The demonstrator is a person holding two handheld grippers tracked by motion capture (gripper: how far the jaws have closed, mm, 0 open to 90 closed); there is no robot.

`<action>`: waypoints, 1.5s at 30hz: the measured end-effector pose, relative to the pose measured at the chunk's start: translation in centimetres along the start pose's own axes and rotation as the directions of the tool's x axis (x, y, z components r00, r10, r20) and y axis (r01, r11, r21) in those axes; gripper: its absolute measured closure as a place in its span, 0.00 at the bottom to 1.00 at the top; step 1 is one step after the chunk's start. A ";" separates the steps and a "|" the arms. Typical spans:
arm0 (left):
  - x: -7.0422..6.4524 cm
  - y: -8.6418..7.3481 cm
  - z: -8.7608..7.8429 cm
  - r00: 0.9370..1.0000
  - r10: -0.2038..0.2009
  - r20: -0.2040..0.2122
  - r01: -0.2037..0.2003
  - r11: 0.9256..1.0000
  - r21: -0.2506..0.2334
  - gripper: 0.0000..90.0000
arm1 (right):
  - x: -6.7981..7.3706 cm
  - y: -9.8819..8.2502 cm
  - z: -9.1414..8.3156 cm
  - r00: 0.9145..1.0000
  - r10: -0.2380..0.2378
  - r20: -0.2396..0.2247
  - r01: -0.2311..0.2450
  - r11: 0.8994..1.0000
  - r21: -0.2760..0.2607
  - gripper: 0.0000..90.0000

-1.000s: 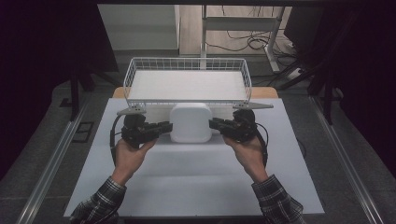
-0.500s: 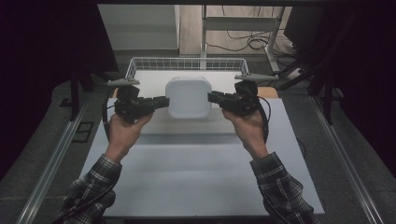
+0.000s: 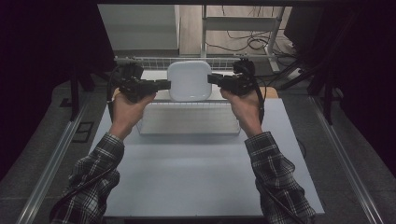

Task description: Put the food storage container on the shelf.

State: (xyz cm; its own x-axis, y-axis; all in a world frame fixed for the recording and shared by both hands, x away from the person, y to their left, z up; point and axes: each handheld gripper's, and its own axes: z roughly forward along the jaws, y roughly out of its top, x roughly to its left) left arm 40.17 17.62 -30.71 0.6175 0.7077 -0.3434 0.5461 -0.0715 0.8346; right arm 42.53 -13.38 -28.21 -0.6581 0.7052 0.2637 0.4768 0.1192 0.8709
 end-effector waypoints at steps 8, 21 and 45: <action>1.0 -0.2 0.7 1.000 -0.024 -0.011 0.024 1.000 -0.005 0.85 | -0.7 0.1 1.6 1.000 0.020 0.007 -0.021 1.000 0.023 0.86; 1.4 0.2 1.3 0.999 -0.046 0.013 0.047 0.998 -0.036 0.68 | -0.9 0.6 2.7 0.999 0.041 0.019 -0.042 0.999 0.024 0.76; 3.0 0.9 2.9 0.995 -0.081 -0.049 0.080 0.997 -0.023 0.55 | -1.6 0.8 4.9 0.997 0.001 0.080 -0.008 0.997 0.082 0.52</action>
State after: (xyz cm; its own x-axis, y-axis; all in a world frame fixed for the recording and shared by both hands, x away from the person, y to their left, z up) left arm 44.19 17.59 -32.21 0.5425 0.7448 -0.3886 0.5809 0.0016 0.8140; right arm 46.84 -11.00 -30.01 -0.6086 0.7592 0.2305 0.5277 0.1704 0.8321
